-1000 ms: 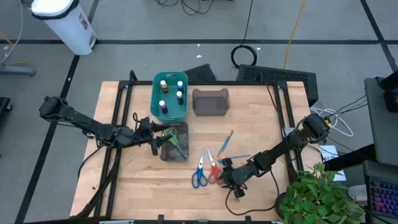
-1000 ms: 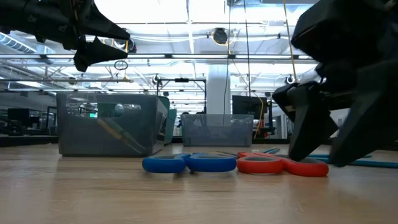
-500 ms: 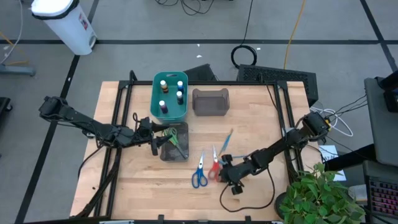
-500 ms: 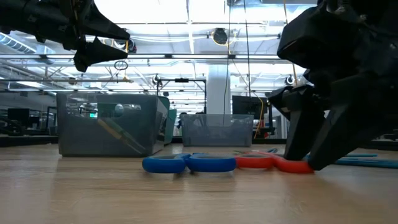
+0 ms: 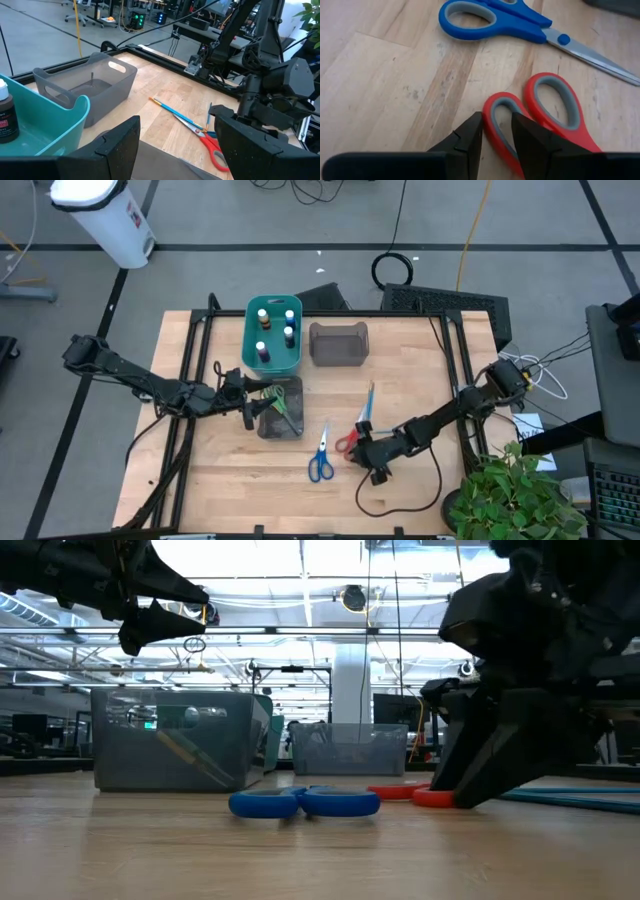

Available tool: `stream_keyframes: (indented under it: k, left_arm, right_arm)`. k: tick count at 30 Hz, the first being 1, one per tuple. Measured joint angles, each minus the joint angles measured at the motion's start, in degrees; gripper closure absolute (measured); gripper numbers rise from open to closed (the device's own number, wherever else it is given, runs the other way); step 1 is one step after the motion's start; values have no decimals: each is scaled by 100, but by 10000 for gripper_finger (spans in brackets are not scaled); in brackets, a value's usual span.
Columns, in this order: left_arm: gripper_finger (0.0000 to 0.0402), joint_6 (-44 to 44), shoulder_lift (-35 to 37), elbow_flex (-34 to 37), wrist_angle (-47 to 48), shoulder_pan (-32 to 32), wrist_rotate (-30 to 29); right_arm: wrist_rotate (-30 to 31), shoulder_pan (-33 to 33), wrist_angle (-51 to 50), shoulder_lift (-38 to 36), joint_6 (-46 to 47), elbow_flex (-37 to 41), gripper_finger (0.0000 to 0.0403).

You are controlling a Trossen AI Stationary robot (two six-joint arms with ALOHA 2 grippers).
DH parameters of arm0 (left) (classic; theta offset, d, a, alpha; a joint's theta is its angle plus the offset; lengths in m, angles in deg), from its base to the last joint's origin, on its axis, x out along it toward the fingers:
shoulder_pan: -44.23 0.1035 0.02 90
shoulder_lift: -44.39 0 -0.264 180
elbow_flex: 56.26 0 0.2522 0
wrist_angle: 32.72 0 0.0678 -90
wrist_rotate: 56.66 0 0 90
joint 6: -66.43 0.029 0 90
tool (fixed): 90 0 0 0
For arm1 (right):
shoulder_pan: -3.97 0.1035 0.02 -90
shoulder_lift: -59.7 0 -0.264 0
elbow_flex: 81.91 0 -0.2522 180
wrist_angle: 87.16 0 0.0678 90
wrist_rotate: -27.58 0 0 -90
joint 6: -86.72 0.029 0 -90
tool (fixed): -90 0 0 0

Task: Pick & Place Paint Supplies
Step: Put the red scissors into the bottom black bin

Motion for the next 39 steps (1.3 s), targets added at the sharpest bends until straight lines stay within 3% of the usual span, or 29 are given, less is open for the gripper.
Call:
stream_keyframes:
  k: [8, 18, 23, 32, 39]
  left_arm:
    - [137, 0, 0, 2, 0, 0, 0]
    - [137, 0, 0, 0, 2, 0, 0]
    - [137, 1, 0, 2, 2, 0, 0]
    - [137, 15, 2, 2, -10, 0, 0]
    - [137, -43, 2, 2, -92, 40, -93]
  right_arm:
    - [-770, -406, -213, -4, -34, 0, 303]
    - [-819, -695, -186, 2, -483, 0, 386]
    - [-739, -756, -130, 4, -498, 0, 387]
    - [-652, -799, 1146, -236, -820, 38, 395]
    - [-133, -729, 2218, -899, -1028, 24, 395]
